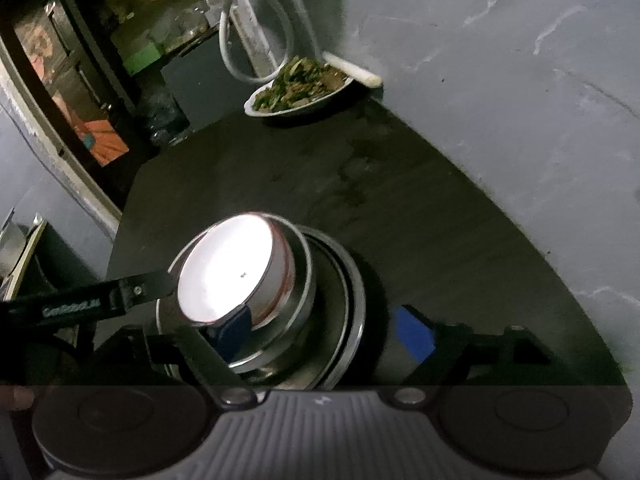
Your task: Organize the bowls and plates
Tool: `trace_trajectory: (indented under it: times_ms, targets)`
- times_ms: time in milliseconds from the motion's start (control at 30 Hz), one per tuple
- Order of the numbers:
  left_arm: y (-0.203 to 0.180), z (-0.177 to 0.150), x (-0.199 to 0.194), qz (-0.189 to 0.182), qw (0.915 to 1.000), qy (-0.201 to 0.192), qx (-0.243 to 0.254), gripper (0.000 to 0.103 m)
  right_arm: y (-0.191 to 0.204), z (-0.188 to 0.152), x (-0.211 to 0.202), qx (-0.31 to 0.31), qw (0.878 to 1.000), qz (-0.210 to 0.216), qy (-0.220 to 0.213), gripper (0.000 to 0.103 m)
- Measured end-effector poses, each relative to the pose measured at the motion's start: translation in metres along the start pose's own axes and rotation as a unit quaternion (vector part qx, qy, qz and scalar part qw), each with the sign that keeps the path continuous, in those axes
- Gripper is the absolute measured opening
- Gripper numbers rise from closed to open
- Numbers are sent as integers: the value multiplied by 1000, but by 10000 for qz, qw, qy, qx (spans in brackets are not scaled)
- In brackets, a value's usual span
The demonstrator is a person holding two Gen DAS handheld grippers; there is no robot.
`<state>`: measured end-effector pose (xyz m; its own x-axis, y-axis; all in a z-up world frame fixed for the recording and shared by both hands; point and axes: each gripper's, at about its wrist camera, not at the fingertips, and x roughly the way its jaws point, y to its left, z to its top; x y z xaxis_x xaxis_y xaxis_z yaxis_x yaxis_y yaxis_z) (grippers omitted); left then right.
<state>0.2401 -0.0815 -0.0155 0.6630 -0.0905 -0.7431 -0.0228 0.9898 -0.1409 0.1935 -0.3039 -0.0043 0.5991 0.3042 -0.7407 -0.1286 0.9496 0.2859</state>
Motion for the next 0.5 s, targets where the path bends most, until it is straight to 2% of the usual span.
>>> trace_trajectory:
  times_ms: [100,333,500]
  targets:
    - [0,0,-4,-10,9999,-144,-9,102,-2,2,-5,78,9998,0,-160,93]
    - [4,3,-9,5,9994,-328,-138,102,-3,3,-12,129,9992,-38,-367,98]
    - [2,1,-11,22,9991,-415,-42,102,0,1,-13,115,9990,-92,-430,100]
